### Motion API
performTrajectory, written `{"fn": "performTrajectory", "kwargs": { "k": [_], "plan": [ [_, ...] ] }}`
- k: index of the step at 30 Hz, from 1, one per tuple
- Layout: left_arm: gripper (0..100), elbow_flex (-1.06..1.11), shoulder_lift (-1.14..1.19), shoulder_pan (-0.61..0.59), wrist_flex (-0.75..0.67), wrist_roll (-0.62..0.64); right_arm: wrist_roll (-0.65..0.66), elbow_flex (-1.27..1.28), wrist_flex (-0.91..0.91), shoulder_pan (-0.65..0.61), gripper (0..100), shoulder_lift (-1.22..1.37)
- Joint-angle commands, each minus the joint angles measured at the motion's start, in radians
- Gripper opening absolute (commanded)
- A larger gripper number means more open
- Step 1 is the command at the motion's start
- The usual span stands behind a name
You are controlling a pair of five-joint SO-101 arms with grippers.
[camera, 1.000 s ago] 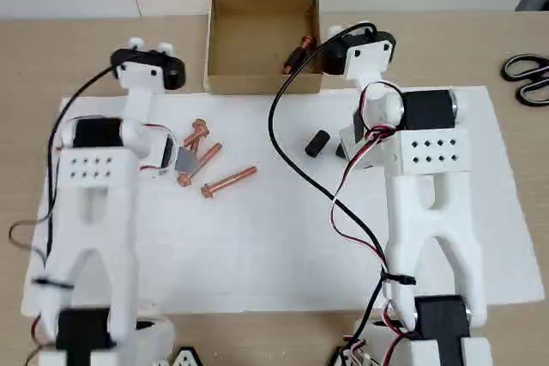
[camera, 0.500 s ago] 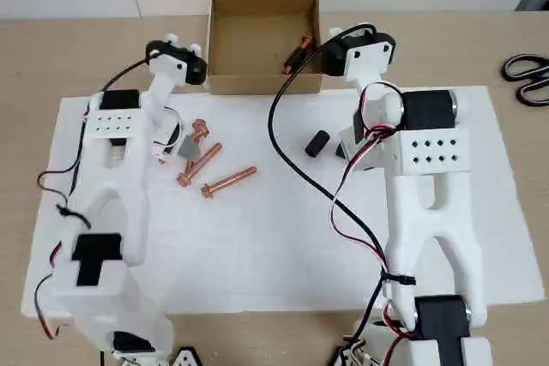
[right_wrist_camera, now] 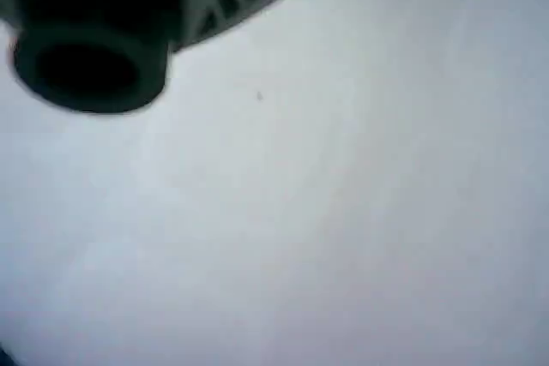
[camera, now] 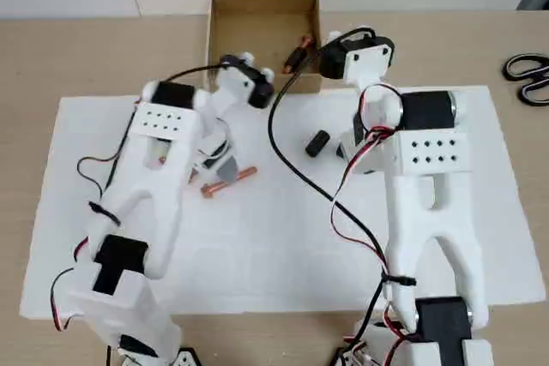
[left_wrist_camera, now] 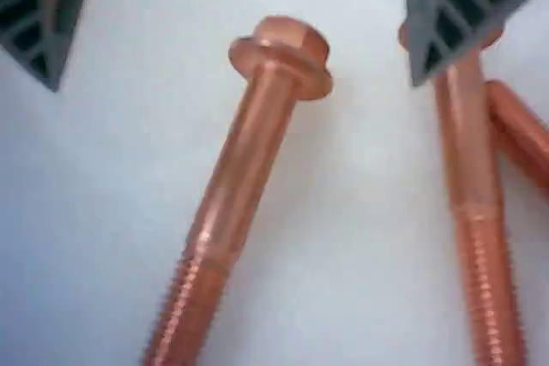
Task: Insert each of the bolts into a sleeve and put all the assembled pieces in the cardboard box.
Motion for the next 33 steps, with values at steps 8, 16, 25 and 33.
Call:
{"fn": "performTrajectory", "kwargs": {
  "k": [8,16,25,33],
  "plan": [
    [23,-0.038,0.15,0.015,-0.072,0.017,0.011,-0.002,-0.001,0.004,0.3,-0.05],
    [14,-0.038,0.157,0.063,-0.072,0.017,0.011,-0.002,-0.004,0.004,0.3,-0.044],
    [3,-0.036,0.158,0.104,-0.071,0.018,0.011,-0.002,-0.002,0.004,0.3,-0.044],
    [3,-0.036,0.265,0.106,-0.071,0.018,0.011,-0.002,0.001,0.004,0.3,-0.044]
  ]
}}
